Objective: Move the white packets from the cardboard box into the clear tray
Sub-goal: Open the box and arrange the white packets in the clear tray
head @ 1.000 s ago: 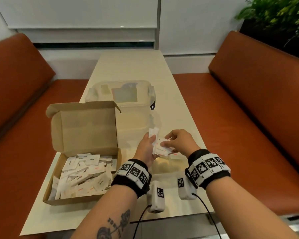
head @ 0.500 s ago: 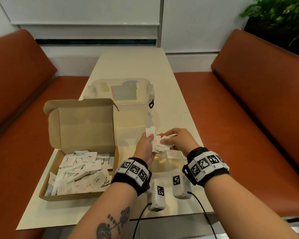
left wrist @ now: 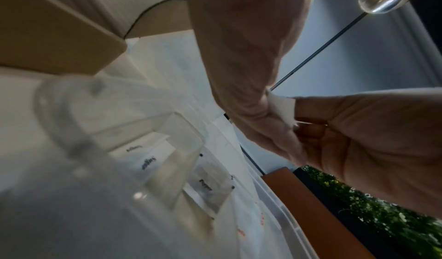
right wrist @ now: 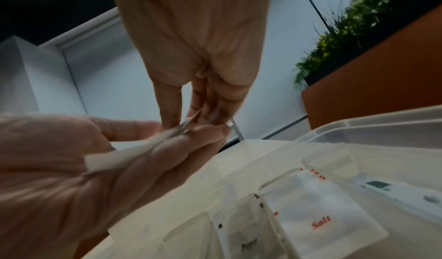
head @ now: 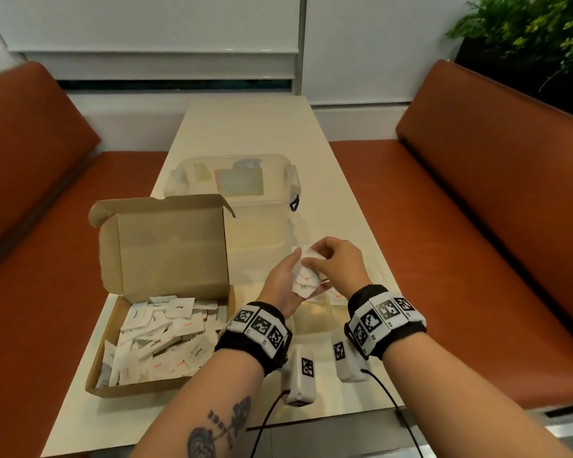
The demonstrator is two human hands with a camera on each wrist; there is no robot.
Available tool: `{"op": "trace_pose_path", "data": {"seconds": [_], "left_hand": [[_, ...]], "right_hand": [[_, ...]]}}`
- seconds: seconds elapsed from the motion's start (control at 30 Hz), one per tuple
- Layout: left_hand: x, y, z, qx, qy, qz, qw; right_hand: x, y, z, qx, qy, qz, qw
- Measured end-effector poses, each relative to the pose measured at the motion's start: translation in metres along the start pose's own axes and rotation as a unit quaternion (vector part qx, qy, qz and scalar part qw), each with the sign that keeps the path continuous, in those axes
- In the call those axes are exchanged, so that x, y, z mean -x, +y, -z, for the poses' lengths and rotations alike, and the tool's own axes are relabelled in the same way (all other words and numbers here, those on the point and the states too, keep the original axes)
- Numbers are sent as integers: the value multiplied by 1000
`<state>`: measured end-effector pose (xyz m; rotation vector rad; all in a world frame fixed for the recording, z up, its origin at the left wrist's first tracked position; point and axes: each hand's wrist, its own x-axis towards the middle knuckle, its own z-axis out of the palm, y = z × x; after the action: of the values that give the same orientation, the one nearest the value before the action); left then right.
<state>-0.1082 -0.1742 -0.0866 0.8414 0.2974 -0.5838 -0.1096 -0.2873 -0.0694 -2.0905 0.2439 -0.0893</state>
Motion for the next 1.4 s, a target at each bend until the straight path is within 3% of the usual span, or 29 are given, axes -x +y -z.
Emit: {"op": "trace_pose_path", "data": {"seconds": [0.1,0.3,0.47,0.87,1.17,1.3,1.4], "left_hand": [[2,-3,5,-23,-18,-18,999],[-2,-1,10,-77,-56,-48,994],[-6,-2,13,-133,-37,-77,987],[-10,-2,18,-120,-13,-87,989],[-21,9,28,-177,94,-135,970],[-20,8,25,-201,61,-111,971],[-20,6,20,-248,37,-99,963]], "right_hand": [[-2,2,-1,40,6,-2,999],[-4,10,6,-23,-11,-22,999],[-6,18,10,-22,-23,-19,999],[-16,29,7,-65,-2,-48,997],[-29,17,17,-48,-93,-29,994],[-33,9,19,4,-117,-9,993],[-36,5,16,7,-94,-5,996]]}}
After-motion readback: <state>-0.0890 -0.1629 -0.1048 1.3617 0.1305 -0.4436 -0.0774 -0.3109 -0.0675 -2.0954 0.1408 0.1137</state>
